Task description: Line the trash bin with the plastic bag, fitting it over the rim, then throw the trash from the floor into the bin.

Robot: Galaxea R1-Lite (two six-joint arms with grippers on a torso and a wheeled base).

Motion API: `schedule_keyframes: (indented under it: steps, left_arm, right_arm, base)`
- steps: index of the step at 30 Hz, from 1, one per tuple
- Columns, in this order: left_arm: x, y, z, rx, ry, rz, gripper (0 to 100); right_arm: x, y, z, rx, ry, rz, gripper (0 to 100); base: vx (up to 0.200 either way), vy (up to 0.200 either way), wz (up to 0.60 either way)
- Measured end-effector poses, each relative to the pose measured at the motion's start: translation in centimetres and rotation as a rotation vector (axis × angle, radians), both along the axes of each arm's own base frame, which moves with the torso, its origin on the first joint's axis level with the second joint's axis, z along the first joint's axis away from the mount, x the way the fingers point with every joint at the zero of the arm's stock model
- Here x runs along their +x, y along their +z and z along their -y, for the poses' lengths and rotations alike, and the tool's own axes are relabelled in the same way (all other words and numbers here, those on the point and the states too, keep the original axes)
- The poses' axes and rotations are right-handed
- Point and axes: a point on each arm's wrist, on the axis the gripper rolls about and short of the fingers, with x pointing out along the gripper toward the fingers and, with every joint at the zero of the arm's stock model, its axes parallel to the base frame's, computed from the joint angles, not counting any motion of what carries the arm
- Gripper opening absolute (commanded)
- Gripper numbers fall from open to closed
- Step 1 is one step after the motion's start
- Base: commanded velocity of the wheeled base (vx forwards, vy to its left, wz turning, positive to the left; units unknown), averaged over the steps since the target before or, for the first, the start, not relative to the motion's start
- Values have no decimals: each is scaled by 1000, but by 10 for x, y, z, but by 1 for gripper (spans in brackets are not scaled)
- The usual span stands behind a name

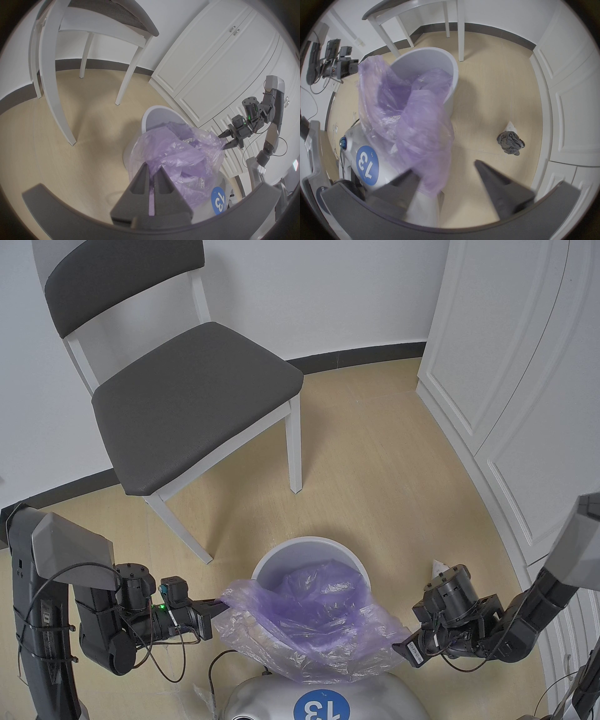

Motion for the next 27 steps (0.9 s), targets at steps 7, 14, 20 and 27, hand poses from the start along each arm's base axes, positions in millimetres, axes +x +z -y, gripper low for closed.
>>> schedule_keyframes:
  steps: [7, 14, 20, 27]
  left_arm:
    - [0, 2, -2, -3, 7, 3, 0]
    - [1, 1, -1, -3, 6, 2, 100]
    - [0, -2, 0, 4, 3, -5, 100]
    - [0, -5, -1, 11, 2, -13, 100]
  right_arm:
    - [-29, 49, 18, -29, 64, -8, 100]
    - [-40, 106, 14, 86, 143, 105, 100]
    - [-32, 121, -16, 164, 227, 188, 100]
    - [-3, 94, -78, 151, 333, 167, 100]
  base:
    - [0, 0, 0]
    - [0, 0, 0]
    - [0, 0, 0]
    - [0, 0, 0]
